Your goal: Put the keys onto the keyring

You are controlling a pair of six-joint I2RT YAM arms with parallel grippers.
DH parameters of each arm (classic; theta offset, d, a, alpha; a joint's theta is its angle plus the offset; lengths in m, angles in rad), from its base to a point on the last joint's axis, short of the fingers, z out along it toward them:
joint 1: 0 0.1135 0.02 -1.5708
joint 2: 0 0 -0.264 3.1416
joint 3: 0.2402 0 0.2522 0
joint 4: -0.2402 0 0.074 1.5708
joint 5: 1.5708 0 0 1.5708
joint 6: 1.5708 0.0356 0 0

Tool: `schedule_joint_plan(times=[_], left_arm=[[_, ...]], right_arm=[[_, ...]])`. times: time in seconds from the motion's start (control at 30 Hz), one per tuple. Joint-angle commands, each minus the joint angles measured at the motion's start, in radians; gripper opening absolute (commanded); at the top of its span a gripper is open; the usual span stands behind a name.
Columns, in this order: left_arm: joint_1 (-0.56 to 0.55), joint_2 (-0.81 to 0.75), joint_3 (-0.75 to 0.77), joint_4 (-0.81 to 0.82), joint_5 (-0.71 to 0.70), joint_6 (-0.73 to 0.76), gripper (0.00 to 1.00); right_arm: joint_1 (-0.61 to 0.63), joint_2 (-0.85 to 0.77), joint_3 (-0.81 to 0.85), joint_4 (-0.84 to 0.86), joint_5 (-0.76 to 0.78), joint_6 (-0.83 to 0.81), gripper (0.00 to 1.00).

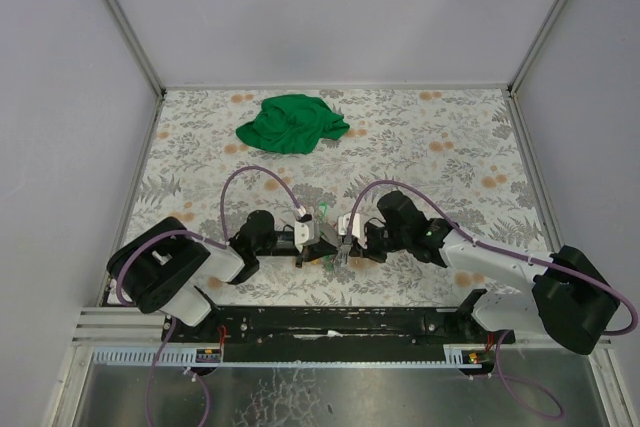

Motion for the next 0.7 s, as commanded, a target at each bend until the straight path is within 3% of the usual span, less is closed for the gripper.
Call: schedule_joint_plan(times=[0.0, 0.67], left_arm=[[-0.007, 0.01, 0.027, 0.051, 0.017, 0.041, 0.0], [-0.01, 0.018, 0.037, 0.034, 0.034, 0.048, 0.0]], right_arm=[[0.017, -0.003, 0.047, 0.016, 0.014, -0.02, 0.0], [0.024, 0.018, 0.076, 0.005, 0.019, -0.029, 0.0]])
